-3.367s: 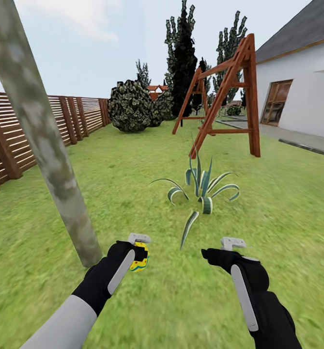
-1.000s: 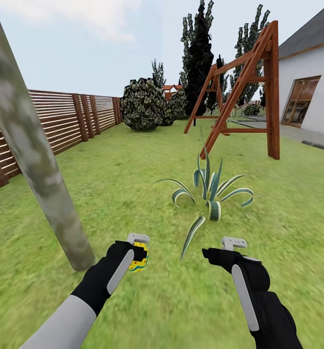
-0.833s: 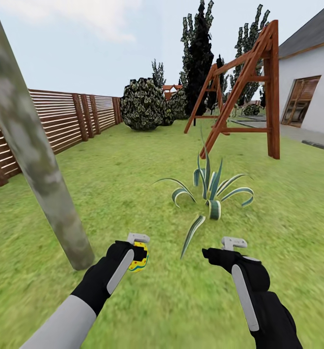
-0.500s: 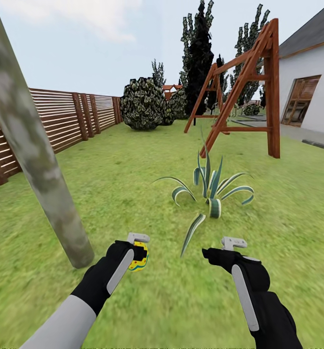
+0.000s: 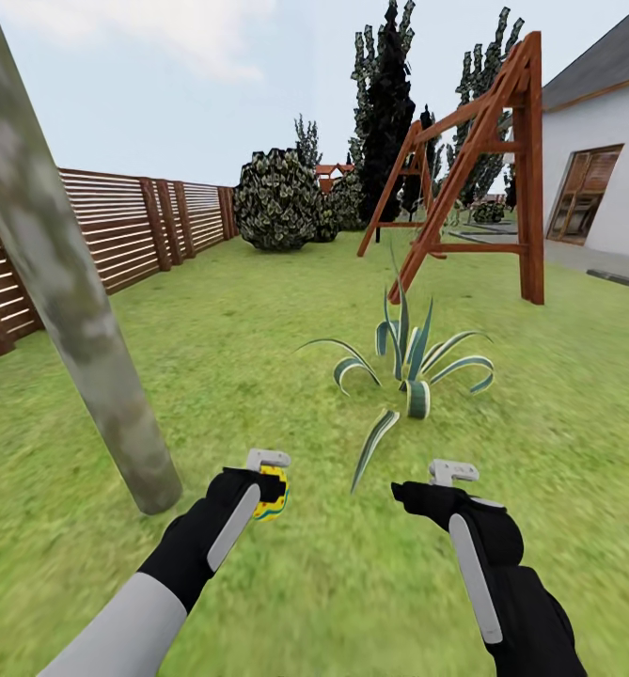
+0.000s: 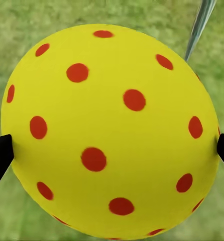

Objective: Take the three Easter eggs out of the wicker basket on the lawn in the garden, then place them on the lawn next to a single tree (choose any tree) so that all three eggs are next to the same tree and none are left in the basket.

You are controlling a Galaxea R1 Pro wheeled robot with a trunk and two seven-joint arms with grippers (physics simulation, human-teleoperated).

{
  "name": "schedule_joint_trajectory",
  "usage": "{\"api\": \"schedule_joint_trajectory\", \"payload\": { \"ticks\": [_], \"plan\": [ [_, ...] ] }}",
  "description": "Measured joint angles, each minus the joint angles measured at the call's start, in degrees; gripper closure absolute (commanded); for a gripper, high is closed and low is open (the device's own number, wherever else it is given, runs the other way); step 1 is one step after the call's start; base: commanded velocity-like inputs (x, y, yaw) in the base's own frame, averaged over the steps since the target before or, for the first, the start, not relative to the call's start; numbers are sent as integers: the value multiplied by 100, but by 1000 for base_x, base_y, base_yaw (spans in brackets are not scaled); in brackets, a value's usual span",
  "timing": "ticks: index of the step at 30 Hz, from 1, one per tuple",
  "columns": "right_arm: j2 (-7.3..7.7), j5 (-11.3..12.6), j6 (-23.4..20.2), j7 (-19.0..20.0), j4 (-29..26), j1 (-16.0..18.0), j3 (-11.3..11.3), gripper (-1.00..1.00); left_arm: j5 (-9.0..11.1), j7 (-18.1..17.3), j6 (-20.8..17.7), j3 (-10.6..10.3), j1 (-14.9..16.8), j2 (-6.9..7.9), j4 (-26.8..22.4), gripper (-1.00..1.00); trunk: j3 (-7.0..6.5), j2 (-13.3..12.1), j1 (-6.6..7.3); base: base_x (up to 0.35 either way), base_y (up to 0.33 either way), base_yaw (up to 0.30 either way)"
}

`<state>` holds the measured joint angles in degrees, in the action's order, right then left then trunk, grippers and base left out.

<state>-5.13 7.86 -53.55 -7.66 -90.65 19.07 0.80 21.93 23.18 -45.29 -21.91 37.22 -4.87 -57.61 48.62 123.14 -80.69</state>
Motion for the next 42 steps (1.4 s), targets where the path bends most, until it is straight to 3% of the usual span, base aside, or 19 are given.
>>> {"api": "schedule_joint_trajectory", "payload": {
  "ticks": [42],
  "plan": [
    [-10,5,-7,2,0,5,5,-100,-1,0,271,-26,0,2,-60,100,754,1685,-923,0,0,0]
  ]
}}
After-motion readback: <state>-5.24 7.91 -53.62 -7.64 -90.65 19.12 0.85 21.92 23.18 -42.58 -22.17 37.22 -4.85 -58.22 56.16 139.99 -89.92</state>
